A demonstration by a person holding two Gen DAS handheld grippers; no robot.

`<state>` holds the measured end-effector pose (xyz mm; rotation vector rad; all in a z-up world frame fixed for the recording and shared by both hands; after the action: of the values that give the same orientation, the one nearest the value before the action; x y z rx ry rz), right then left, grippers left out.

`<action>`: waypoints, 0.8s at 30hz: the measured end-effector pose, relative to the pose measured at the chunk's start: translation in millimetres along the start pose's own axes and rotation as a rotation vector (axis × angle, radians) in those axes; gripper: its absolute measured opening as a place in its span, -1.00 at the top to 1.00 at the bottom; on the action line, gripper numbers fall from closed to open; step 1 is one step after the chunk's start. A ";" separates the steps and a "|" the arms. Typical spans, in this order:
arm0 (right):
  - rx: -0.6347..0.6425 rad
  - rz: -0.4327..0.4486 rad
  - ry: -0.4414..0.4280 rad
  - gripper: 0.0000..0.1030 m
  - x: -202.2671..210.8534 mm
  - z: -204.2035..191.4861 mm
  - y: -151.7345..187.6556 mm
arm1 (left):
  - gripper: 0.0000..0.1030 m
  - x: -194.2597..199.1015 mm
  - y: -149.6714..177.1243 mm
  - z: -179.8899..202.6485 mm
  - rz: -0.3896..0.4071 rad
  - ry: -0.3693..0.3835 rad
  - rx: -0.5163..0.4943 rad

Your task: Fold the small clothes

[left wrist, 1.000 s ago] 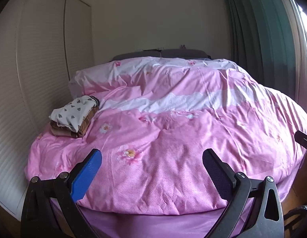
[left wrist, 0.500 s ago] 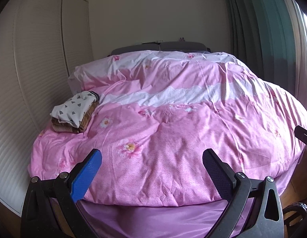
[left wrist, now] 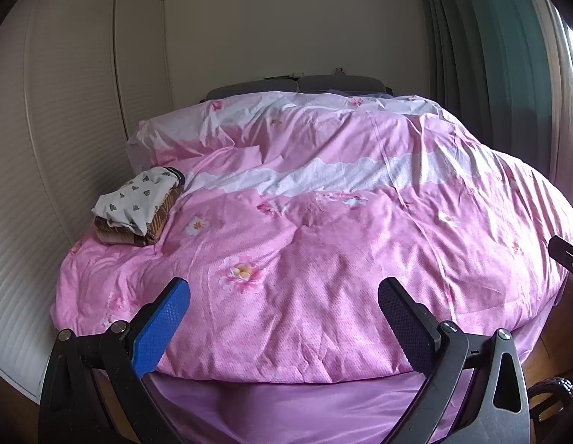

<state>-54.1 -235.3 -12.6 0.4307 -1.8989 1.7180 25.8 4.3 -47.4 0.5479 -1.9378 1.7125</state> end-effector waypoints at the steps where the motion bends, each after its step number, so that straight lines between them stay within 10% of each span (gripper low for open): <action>1: 0.000 0.000 0.000 -0.70 0.2 0.0 -0.1 | -1.00 0.1 0.2 -0.1 -0.001 0.001 0.001; 24: 0.004 -0.001 -0.004 -0.70 -0.2 1.9 -0.9 | -1.00 -5.2 6.2 -0.9 -0.029 0.018 -0.003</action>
<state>-53.7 -237.4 -12.1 0.4364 -1.8978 1.7219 26.4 5.9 -55.4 0.5549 -1.9107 1.6907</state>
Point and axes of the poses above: each gripper's, at about its wrist camera, not at the fingertips, and x roughly against the way its jaws point, z to its right, y to its underside, the point moved 1 cm from there along -x, roughly the way its jaws point, and after that the axes turned 7 degrees about -z, right-handed, at the moved point
